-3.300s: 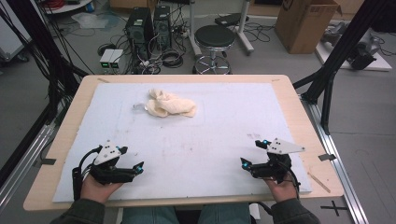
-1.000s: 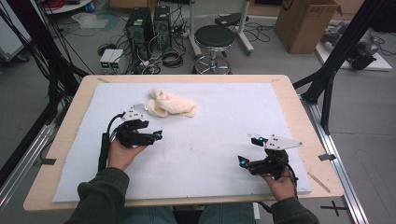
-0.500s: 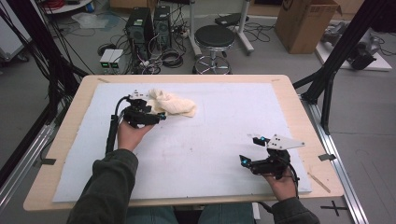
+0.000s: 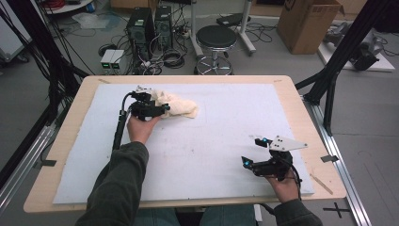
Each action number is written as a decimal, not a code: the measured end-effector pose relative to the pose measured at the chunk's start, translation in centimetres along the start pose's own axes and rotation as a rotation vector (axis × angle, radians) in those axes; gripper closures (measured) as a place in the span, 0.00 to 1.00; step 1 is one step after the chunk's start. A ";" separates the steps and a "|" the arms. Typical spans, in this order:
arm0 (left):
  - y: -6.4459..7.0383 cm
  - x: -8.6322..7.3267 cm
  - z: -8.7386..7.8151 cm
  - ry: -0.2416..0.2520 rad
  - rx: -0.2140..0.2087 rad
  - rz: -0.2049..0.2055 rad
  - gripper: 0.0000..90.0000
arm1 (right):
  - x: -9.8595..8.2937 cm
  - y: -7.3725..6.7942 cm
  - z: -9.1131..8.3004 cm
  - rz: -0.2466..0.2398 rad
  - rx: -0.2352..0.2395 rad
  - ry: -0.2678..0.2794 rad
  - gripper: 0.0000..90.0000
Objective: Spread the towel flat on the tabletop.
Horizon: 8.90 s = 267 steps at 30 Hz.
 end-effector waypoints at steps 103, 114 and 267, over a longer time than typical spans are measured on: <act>10.0 -5.1 -1.3 -0.109 -0.207 0.190 0.82 | -0.3 -1.2 0.7 -0.046 0.020 -0.048 0.12; 9.1 -3.9 -4.5 -0.027 -0.266 0.230 0.50 | -0.3 -1.5 1.1 -0.051 0.040 -0.066 0.12; 3.4 -10.6 -11.6 -0.015 -0.332 0.350 0.65 | 3.4 6.8 7.2 0.088 -0.084 -0.354 0.94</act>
Point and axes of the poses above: each handheld gripper's, and its own axes: z roughly forward along the jaws, x roughly out of its top, y roughly to its right, the point moved 4 cm from there along z, roughly forward along the jaws, and after that the axes turned 10 degrees about x, right-handed, at the moved point
